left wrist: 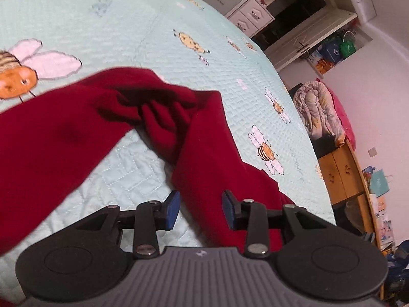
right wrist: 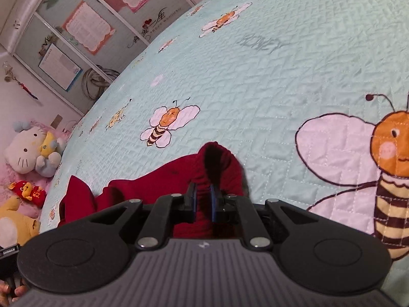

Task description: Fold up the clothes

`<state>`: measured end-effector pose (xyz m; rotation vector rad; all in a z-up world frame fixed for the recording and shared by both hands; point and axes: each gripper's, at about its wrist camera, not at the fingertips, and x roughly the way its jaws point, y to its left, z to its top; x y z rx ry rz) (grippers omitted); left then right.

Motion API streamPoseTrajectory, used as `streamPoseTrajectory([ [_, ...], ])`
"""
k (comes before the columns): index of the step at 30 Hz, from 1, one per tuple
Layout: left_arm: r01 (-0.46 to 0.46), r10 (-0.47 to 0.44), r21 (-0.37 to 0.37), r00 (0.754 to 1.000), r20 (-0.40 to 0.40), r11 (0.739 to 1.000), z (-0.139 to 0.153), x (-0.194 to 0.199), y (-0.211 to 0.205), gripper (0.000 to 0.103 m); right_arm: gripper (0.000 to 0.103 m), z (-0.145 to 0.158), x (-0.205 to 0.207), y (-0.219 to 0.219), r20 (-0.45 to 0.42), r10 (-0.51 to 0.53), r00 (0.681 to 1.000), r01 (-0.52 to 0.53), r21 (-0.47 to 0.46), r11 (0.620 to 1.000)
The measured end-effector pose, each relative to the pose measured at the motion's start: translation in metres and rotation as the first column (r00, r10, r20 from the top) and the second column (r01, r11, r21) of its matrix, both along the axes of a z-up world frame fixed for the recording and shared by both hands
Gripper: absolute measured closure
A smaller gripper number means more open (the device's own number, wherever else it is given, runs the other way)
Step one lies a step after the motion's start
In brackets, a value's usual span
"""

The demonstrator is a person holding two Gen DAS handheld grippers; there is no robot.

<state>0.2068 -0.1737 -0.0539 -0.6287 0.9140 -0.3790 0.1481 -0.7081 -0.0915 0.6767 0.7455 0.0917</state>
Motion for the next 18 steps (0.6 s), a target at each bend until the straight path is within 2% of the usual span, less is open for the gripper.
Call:
streamPoseTrajectory([
  [4,0.013,-0.013,-0.01,1.0,-0.006,1.0,-0.005,0.006,-0.005,0.06,0.087,-0.003,0.001,-0.002,-0.007,-0.001,1.0,0.001,-0.003,1.0],
  [7,0.04,-0.04,-0.032,0.999,0.002,0.999,-0.007,0.01,-0.013,0.056,0.083,-0.006,0.003,-0.004,-0.007,0.012,1.0,-0.012,0.029,1.0],
  [12,0.072,-0.072,0.018,0.997,-0.002,0.997,-0.011,0.016,-0.027,0.054,0.082,-0.003,0.002,0.002,-0.004,0.095,0.995,-0.095,-0.007,0.995],
  [18,0.077,-0.076,0.025,0.997,-0.033,0.997,-0.021,0.021,-0.027,0.054,0.081,-0.01,-0.014,-0.011,-0.025,0.14,0.99,-0.138,0.065,0.988],
])
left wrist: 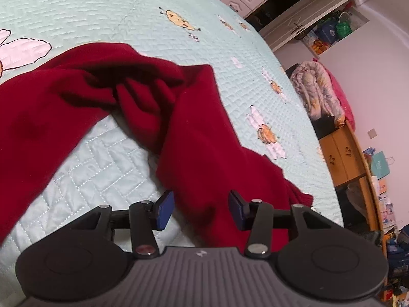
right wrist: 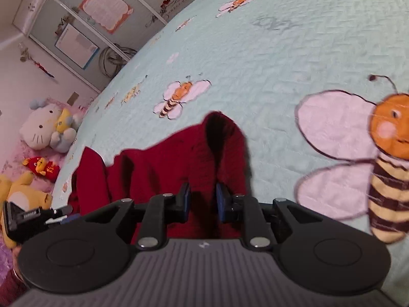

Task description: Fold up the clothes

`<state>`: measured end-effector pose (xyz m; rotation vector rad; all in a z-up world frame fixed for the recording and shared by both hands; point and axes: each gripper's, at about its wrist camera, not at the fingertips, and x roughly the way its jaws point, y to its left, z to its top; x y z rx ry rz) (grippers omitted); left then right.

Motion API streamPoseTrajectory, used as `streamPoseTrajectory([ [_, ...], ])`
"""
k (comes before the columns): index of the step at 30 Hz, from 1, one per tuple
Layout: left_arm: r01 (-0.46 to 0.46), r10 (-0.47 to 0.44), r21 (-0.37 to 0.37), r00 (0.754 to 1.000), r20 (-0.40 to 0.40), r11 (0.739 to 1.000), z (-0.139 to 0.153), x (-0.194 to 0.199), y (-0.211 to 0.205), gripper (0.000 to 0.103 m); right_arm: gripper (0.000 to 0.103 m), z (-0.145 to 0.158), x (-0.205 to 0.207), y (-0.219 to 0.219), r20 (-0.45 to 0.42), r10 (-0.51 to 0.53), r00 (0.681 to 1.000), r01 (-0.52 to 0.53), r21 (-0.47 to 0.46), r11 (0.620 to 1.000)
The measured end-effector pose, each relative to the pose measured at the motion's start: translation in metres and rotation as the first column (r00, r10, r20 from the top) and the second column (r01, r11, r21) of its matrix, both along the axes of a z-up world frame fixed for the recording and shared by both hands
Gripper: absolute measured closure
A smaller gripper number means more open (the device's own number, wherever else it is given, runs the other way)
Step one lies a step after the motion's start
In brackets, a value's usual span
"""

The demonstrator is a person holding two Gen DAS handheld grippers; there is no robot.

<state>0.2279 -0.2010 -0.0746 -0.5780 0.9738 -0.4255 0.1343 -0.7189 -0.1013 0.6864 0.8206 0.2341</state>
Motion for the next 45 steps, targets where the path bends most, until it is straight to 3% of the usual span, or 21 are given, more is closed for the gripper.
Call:
streamPoseTrajectory([
  [4,-0.003,0.003,-0.013,1.0,-0.011,1.0,-0.004,0.002,-0.002,0.054,0.081,-0.007,0.001,-0.012,0.006,-0.048,0.999,0.047,0.076,0.996],
  [12,-0.017,0.017,-0.035,1.0,0.001,0.999,-0.004,0.008,-0.005,0.054,0.079,-0.017,0.023,-0.002,0.029,0.012,1.0,-0.017,0.18,0.983],
  [18,-0.041,0.041,-0.036,0.999,-0.002,0.999,-0.009,0.017,-0.008,0.056,0.097,0.0,0.013,0.001,0.095,-0.009,0.995,-0.002,0.117,0.993],
  [20,-0.028,0.028,-0.032,1.0,0.005,0.999,-0.008,0.023,-0.013,0.067,0.1,0.011,0.014,-0.001,0.123,-0.045,0.991,0.034,0.094,0.995],
  [21,-0.02,0.021,-0.03,1.0,0.009,0.999,-0.008,0.027,-0.016,0.095,0.1,0.017,0.017,-0.003,0.136,-0.069,0.988,0.057,0.088,0.995],
  [22,-0.007,0.007,-0.026,1.0,0.01,1.0,-0.005,0.031,-0.019,0.1,0.101,0.024,0.02,-0.005,0.149,-0.094,0.984,0.082,0.082,0.993],
  [25,-0.018,0.02,-0.024,0.997,0.081,1.0,0.019,0.041,-0.022,0.1,0.101,0.043,0.036,-0.017,0.186,-0.176,0.967,0.163,0.085,0.983],
  [29,-0.058,0.056,0.003,0.97,0.238,0.998,0.068,0.061,-0.026,0.1,0.102,0.072,0.071,-0.041,0.23,-0.247,0.941,0.231,0.095,0.968],
  [31,-0.082,0.068,0.034,0.95,0.303,0.996,0.084,0.073,-0.031,0.1,0.103,0.081,0.091,-0.05,0.258,-0.279,0.925,0.267,0.08,0.96],
  [33,-0.132,0.076,0.139,0.933,0.351,0.981,0.086,0.085,-0.038,0.1,0.103,0.083,0.11,-0.056,0.265,-0.311,0.913,0.308,0.055,0.95],
  [37,-0.137,0.051,0.27,0.952,0.302,0.953,0.052,0.106,-0.044,0.099,0.103,0.061,0.141,-0.049,0.208,-0.286,0.935,0.308,-0.081,0.948],
  [40,-0.09,0.01,0.307,0.967,0.254,0.948,0.031,0.095,-0.043,0.097,0.101,0.045,0.124,-0.035,0.213,-0.231,0.949,0.256,-0.098,0.962],
  [45,-0.114,0.067,0.192,0.97,0.234,0.975,0.032,0.046,-0.002,0.076,0.098,0.027,0.03,-0.035,0.211,-0.209,0.955,0.221,-0.032,0.975],
])
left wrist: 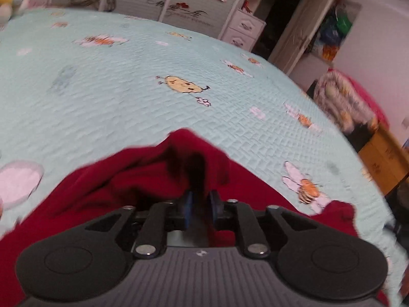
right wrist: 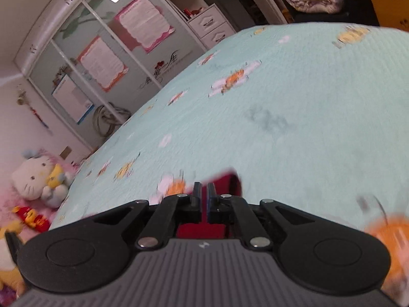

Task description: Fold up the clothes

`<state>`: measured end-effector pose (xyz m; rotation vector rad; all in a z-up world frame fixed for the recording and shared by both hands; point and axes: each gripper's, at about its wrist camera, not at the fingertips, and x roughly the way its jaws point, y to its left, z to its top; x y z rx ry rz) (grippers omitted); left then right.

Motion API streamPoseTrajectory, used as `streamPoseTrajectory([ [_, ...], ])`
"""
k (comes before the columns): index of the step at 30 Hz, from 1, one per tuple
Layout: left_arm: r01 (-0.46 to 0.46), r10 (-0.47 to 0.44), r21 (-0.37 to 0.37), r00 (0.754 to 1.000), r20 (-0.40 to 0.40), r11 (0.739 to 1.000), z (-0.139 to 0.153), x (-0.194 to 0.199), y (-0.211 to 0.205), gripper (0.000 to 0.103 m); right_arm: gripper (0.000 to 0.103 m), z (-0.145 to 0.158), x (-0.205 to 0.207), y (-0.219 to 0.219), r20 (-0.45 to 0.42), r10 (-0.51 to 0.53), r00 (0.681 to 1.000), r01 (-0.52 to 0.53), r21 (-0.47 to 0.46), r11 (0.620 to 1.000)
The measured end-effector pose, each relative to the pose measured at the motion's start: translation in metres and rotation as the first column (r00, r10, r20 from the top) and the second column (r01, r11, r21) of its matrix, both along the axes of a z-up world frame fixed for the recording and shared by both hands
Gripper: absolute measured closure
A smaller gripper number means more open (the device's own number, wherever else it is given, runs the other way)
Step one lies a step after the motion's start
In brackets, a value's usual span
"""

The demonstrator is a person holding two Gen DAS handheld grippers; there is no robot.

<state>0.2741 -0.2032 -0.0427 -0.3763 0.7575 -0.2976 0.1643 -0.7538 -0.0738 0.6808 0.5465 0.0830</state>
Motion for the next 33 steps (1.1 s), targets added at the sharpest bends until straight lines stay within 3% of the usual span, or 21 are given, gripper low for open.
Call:
streamPoseTrajectory([
  [1,0.009,-0.01,-0.043,1.0,-0.023,0.999,0.0,-0.012,0.008,0.071,0.096,-0.004,-0.023,-0.004,-0.011,-0.006,1.0,0.007,0.026,1.0],
  [4,0.08,-0.099,-0.164,0.988,-0.115,0.983,-0.004,-0.053,0.024,0.069,0.09,-0.018,-0.089,-0.012,-0.031,-0.017,0.999,0.02,0.09,0.996],
  [7,0.137,-0.162,-0.153,0.973,-0.165,0.979,-0.013,-0.099,0.02,0.067,0.074,-0.032,-0.141,-0.007,-0.029,0.008,1.0,-0.004,0.136,0.991],
  [8,0.148,-0.173,-0.144,0.969,-0.179,0.978,-0.015,-0.113,0.019,0.067,0.069,-0.038,-0.152,-0.003,-0.037,0.017,0.999,-0.011,0.159,0.987],
  [11,0.136,-0.182,-0.22,0.961,-0.208,0.966,-0.016,-0.143,0.025,0.066,0.068,-0.049,-0.168,0.014,-0.043,0.035,0.998,-0.027,0.171,0.985],
  [14,0.082,-0.13,-0.252,0.975,-0.179,0.964,-0.006,-0.165,0.031,0.05,0.066,-0.063,-0.172,0.027,-0.056,0.007,0.998,0.009,0.273,0.962],
  [17,0.112,-0.153,-0.214,0.971,-0.185,0.97,-0.006,-0.175,0.023,0.046,0.066,-0.081,-0.169,0.035,-0.105,-0.042,0.994,0.081,0.397,0.914],
  [20,0.159,-0.183,-0.13,0.964,-0.195,0.979,-0.01,-0.178,0.01,0.046,0.066,-0.089,-0.17,0.044,-0.072,-0.09,0.993,0.112,0.422,0.9],
  [22,0.139,-0.15,-0.062,0.962,-0.226,0.988,-0.025,-0.177,0.007,0.046,0.066,-0.092,-0.166,0.047,-0.059,-0.116,0.991,0.13,0.439,0.889],
  [26,0.151,-0.142,0.024,0.965,-0.219,0.988,-0.038,-0.176,-0.003,0.052,0.066,-0.096,-0.154,0.05,-0.04,-0.139,0.99,0.141,0.479,0.866],
  [28,0.166,-0.148,0.067,0.964,-0.223,0.984,-0.039,-0.173,-0.006,0.093,0.068,-0.094,-0.151,0.046,-0.022,-0.159,0.987,0.149,0.489,0.859],
  [31,0.169,-0.158,0.028,0.957,-0.243,0.985,-0.036,-0.161,0.002,0.095,0.094,-0.091,-0.147,0.039,0.006,-0.192,0.981,0.164,0.503,0.849],
  [33,0.185,-0.193,-0.055,0.958,-0.212,0.981,-0.015,-0.16,0.01,0.095,0.095,-0.08,-0.149,0.033,0.034,-0.217,0.975,0.172,0.499,0.849],
])
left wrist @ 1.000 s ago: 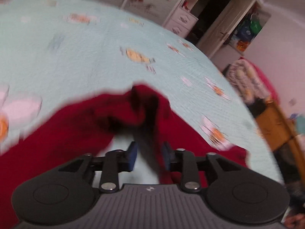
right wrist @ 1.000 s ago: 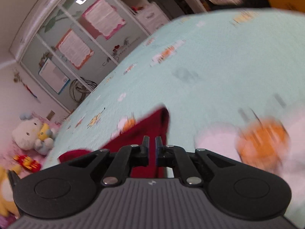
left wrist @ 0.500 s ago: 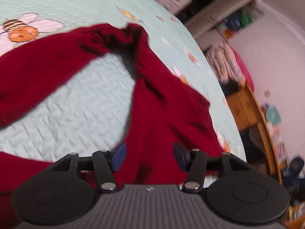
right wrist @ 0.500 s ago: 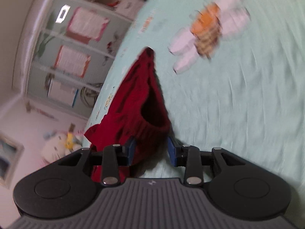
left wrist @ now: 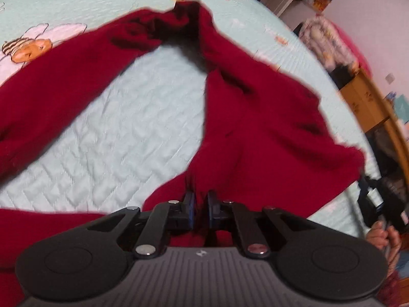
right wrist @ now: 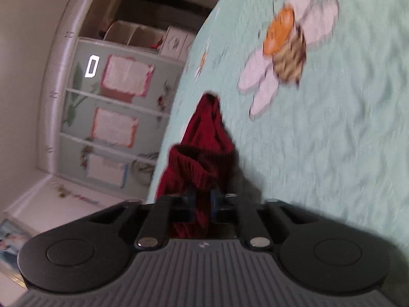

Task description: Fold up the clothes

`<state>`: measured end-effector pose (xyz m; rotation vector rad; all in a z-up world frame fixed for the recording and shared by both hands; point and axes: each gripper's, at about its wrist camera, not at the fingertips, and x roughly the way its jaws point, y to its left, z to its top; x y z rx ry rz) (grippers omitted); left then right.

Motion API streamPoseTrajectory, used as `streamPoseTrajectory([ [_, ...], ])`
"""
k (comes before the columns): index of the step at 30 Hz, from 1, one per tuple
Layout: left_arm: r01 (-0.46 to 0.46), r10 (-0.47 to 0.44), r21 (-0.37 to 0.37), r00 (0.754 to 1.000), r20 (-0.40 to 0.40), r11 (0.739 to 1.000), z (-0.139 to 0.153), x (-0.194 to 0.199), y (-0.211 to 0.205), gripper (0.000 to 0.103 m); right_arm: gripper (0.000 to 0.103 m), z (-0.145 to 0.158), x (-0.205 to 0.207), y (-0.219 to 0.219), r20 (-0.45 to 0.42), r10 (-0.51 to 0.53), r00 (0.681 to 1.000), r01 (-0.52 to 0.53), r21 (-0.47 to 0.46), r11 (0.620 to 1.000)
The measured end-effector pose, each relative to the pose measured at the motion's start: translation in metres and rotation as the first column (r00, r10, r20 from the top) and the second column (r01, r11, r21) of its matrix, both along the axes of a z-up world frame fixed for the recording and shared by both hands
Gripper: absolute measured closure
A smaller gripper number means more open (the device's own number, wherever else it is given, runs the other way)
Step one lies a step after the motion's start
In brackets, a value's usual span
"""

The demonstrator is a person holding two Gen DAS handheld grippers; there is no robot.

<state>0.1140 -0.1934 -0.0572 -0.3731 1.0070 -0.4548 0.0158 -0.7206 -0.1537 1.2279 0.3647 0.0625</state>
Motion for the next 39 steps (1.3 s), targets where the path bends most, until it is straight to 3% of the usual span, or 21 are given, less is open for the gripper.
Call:
streamPoseTrajectory([
  [2,0.031,-0.029,-0.109,0.999,0.019,0.994,0.025,-0.003,0.008,0.095,0.096,0.033,-0.015,-0.009,0.039,-0.034,0.999,0.037,-0.071,0.997],
  [3,0.051,-0.046,-0.121,0.998,0.041,0.991,0.037,-0.006,0.011,0.094,0.096,0.051,-0.024,-0.014,0.056,-0.049,0.997,0.055,-0.117,0.992],
  [5,0.068,-0.065,-0.04,0.996,0.065,0.997,0.049,-0.01,0.012,0.092,0.096,0.078,-0.037,-0.024,0.029,-0.053,0.998,0.058,-0.208,0.976],
  [7,0.066,-0.068,0.08,0.997,0.024,0.995,0.036,-0.007,0.01,0.095,0.096,0.087,-0.044,-0.028,-0.054,-0.046,0.998,0.028,-0.292,0.956],
  [10,0.096,-0.072,0.229,0.991,-0.109,0.969,-0.013,-0.003,0.008,0.095,0.091,0.066,-0.051,-0.028,-0.233,-0.021,0.972,-0.067,-0.364,0.929],
  [12,0.054,-0.034,0.189,0.994,-0.105,0.981,-0.024,-0.007,0.017,0.095,0.09,0.037,-0.06,-0.035,-0.307,-0.021,0.951,-0.072,-0.288,0.955],
  [14,-0.004,0.015,0.14,0.997,-0.077,0.99,-0.021,-0.012,0.027,0.095,0.089,0.025,-0.078,-0.043,-0.279,-0.067,0.958,-0.007,-0.256,0.967],
  [17,-0.04,0.04,0.142,0.999,0.001,0.989,-0.002,-0.025,0.033,0.094,0.089,0.019,-0.101,-0.055,-0.219,-0.137,0.966,0.084,-0.235,0.968],
  [18,-0.042,0.037,0.145,0.999,0.035,0.989,0.007,-0.03,0.033,0.092,0.089,0.02,-0.107,-0.058,-0.192,-0.148,0.97,0.1,-0.238,0.966],
  [20,-0.03,0.018,0.118,0.994,0.106,0.993,0.022,-0.046,0.031,0.076,0.086,0.025,-0.107,-0.058,-0.158,-0.126,0.979,0.082,-0.261,0.962],
  [21,-0.017,0.001,0.122,0.991,0.131,0.992,0.025,-0.055,0.028,0.06,0.085,0.026,-0.103,-0.056,-0.159,-0.111,0.981,0.065,-0.272,0.96],
  [22,-0.002,-0.018,0.129,0.988,0.154,0.992,0.027,-0.063,0.025,0.052,0.08,0.026,-0.097,-0.052,-0.164,-0.096,0.982,0.046,-0.283,0.958],
  [26,0.107,-0.142,0.201,0.976,0.168,0.974,0.011,-0.086,0.006,0.041,0.069,0.018,-0.074,-0.046,-0.187,-0.081,0.979,0.025,-0.288,0.957],
  [29,0.1,-0.144,0.296,0.981,0.133,0.95,-0.012,-0.076,-0.003,0.048,0.069,0.009,-0.059,-0.045,-0.167,-0.048,0.985,0.009,-0.225,0.974],
  [30,0.097,-0.143,0.327,0.982,0.121,0.94,-0.019,-0.073,-0.006,0.055,0.069,0.008,-0.054,-0.043,-0.158,-0.039,0.987,0.004,-0.214,0.977],
  [32,0.094,-0.143,0.342,0.982,0.121,0.935,-0.015,-0.066,-0.008,0.083,0.078,0.007,-0.051,-0.039,-0.16,-0.031,0.987,-0.001,-0.192,0.981],
  [33,0.086,-0.131,0.327,0.984,0.119,0.941,-0.009,-0.063,-0.004,0.096,0.089,0.009,-0.052,-0.039,-0.16,-0.031,0.987,0.0,-0.192,0.981],
  [36,0.008,-0.063,0.324,0.985,0.159,0.946,0.012,-0.059,0.014,0.097,0.093,0.022,-0.059,-0.036,-0.172,-0.019,0.985,-0.023,-0.243,0.97],
  [39,0.0,-0.055,0.353,0.988,0.147,0.936,0.012,-0.057,0.024,0.096,0.094,0.041,-0.062,-0.016,-0.202,0.079,0.976,-0.149,-0.36,0.921],
])
